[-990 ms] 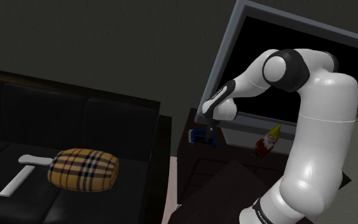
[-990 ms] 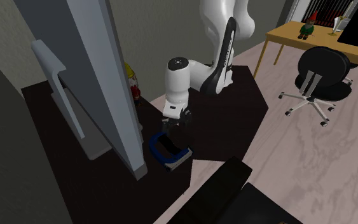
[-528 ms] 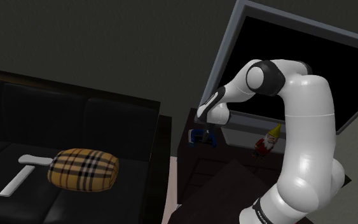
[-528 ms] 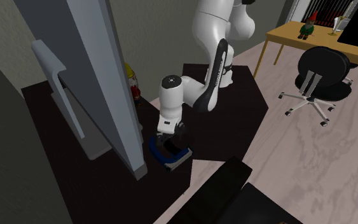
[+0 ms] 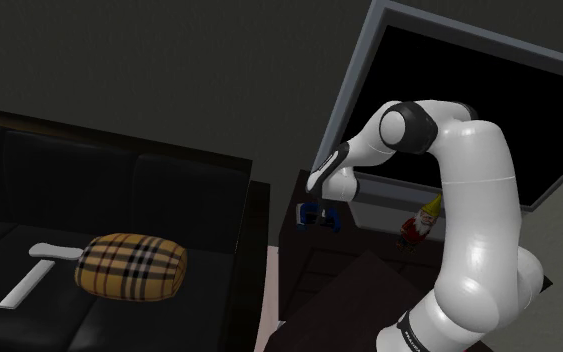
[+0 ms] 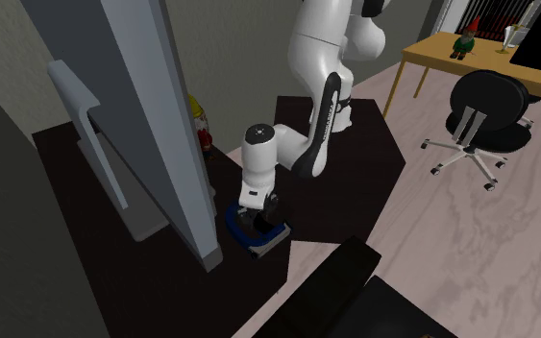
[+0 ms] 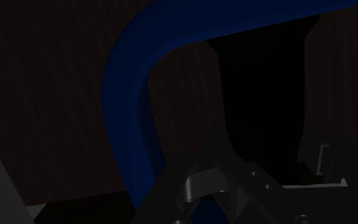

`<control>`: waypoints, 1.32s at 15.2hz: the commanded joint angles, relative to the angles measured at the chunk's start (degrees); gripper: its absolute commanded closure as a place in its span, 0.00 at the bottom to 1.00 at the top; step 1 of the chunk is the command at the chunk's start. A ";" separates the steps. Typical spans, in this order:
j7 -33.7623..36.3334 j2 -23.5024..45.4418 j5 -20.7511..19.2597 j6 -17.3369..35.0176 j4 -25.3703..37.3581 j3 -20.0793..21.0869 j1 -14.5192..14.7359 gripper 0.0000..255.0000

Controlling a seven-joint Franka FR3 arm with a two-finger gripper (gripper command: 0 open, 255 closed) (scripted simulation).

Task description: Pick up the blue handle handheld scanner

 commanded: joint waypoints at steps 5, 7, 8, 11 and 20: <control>0.02 0.09 0.02 0.04 0.02 0.04 0.01 1.00; 0.01 0.09 0.02 0.04 0.02 0.04 0.00 1.00; -0.11 0.11 0.01 0.02 0.07 0.04 -0.13 1.00; 0.34 -2.20 -0.58 -1.36 -0.94 -0.94 0.69 1.00; 2.03 -8.91 -2.97 -5.87 -3.31 -4.10 3.23 1.00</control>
